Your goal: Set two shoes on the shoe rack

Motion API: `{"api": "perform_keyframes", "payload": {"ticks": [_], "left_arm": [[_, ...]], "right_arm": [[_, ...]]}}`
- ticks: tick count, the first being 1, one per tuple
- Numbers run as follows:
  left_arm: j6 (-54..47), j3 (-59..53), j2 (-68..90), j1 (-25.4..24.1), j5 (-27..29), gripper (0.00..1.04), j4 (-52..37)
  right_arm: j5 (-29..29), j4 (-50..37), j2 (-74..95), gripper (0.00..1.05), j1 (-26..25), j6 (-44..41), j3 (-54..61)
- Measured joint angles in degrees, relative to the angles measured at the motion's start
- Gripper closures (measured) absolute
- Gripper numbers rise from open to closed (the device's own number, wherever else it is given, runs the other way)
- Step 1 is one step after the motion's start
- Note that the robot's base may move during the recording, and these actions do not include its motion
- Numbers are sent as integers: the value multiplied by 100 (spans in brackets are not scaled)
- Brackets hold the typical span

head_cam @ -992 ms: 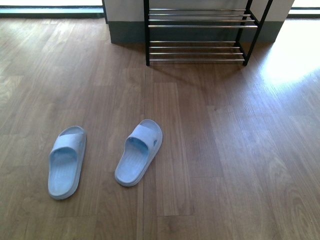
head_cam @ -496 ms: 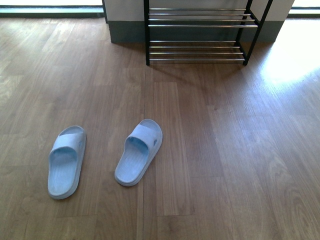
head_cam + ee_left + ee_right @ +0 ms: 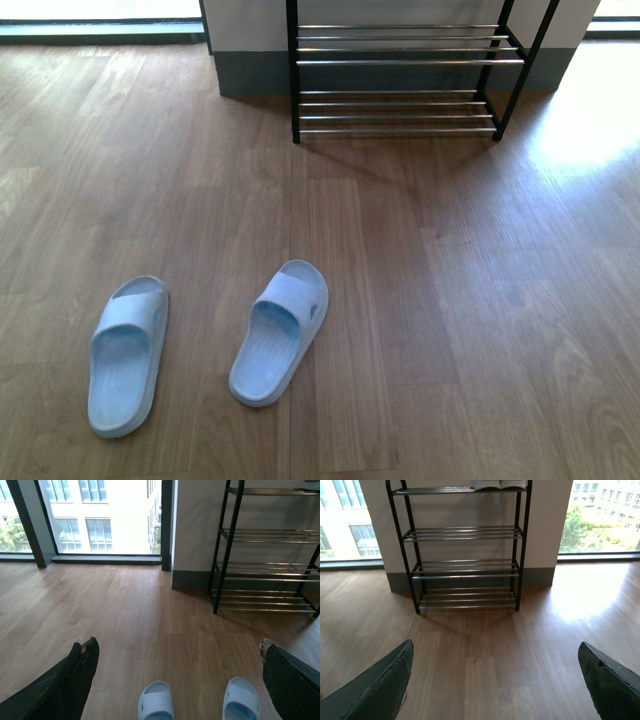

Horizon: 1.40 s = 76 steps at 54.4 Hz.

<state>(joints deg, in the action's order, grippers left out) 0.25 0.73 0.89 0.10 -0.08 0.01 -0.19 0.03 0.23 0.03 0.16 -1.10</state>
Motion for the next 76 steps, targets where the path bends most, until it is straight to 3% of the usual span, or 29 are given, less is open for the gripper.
{"api": "perform_keyframes", "payload": {"ticks": [44, 51, 67, 76], "left_arm": [[0, 0, 0, 0, 9, 9, 0], [0, 0, 0, 0, 9, 9, 0], [0, 0, 0, 0, 9, 9, 0], [0, 0, 0, 0, 9, 9, 0]], "right_arm": [[90, 94, 348, 9, -17, 251, -17], [-186, -476, 1508, 9, 247, 306, -114], [-592, -3224, 6336, 9, 833, 367, -901], [-522, -3873, 8701, 9, 1187, 372, -1593]]}}
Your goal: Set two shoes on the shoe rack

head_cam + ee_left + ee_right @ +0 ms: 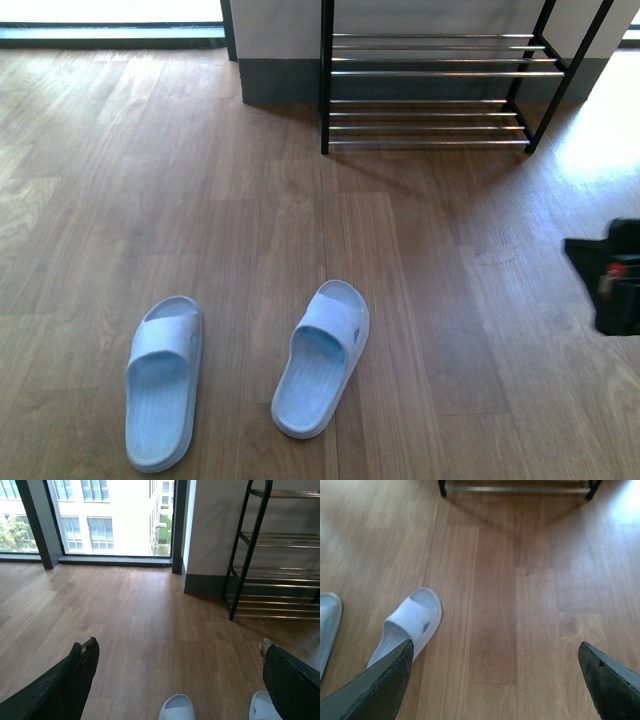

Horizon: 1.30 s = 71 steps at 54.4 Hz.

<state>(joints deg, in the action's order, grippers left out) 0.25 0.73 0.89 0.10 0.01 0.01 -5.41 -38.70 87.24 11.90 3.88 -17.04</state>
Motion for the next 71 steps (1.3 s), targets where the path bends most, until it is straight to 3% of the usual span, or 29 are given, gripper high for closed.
{"api": "perform_keyframes", "payload": {"ticks": [20, 35, 47, 59, 71], "left_arm": [[0, 0, 0, 0, 0, 9, 0], [0, 0, 0, 0, 0, 9, 0], [0, 0, 0, 0, 0, 9, 0], [0, 0, 0, 0, 0, 9, 0], [0, 0, 0, 0, 0, 9, 2]], "right_arm": [[-48, -538, 4266, 9, 597, 24, -2162], [-109, 140, 6461, 9, 968, 208, -4277], [380, 702, 7455, 9, 1165, 221, -5558], [946, 807, 7775, 9, 1220, 380, -6017], [861, 798, 8131, 9, 1154, 452, -6579]]}}
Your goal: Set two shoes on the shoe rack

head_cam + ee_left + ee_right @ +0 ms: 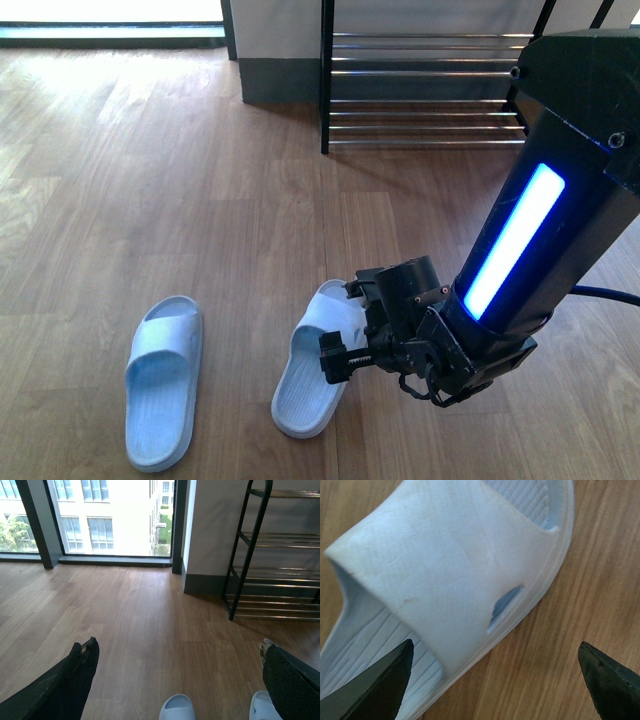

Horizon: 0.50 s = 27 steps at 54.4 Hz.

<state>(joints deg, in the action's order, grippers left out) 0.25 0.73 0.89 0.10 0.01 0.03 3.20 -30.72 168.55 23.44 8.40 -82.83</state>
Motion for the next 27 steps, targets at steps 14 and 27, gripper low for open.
{"api": "perform_keyframes", "payload": {"ticks": [14, 27], "left_arm": [[0, 0, 0, 0, 0, 9, -2], [0, 0, 0, 0, 0, 9, -2]], "right_arm": [[-339, -160, 317, 19, -184, 33, -297], [-457, -240, 328, 59, -83, 142, -269]]}}
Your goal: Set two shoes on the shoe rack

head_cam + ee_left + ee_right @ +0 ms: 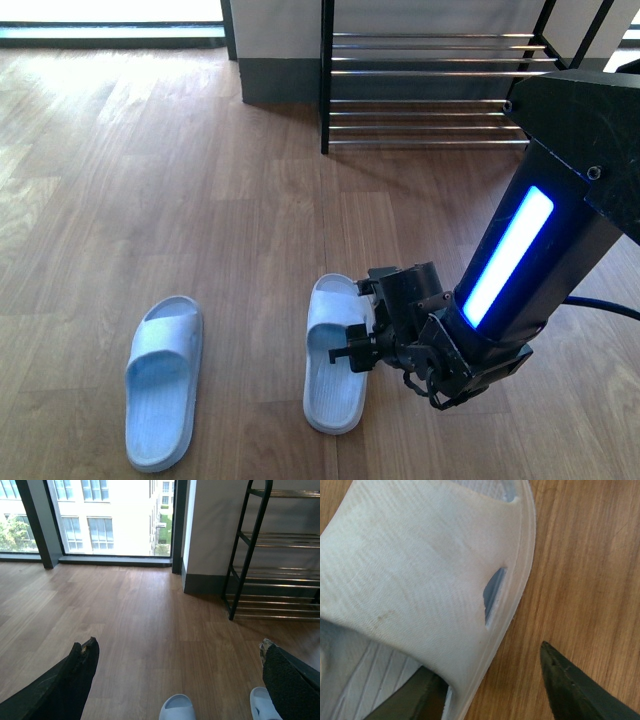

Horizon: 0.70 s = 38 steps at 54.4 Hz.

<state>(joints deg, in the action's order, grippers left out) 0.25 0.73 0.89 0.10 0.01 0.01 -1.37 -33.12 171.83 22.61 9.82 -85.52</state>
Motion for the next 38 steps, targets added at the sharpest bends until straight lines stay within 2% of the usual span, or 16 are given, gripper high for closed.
{"api": "perform_keyframes", "payload": {"ticks": [19, 28, 38], "left_arm": [[0, 0, 0, 0, 0, 9, 0], [0, 0, 0, 0, 0, 9, 0], [0, 0, 0, 0, 0, 9, 0]], "right_arm": [[-188, -328, -52, 103, 44, 216, 223], [-326, -822, -481, 103, -109, 308, 807], [-675, -1823, -2133, 103, -518, 297, 2529]]}}
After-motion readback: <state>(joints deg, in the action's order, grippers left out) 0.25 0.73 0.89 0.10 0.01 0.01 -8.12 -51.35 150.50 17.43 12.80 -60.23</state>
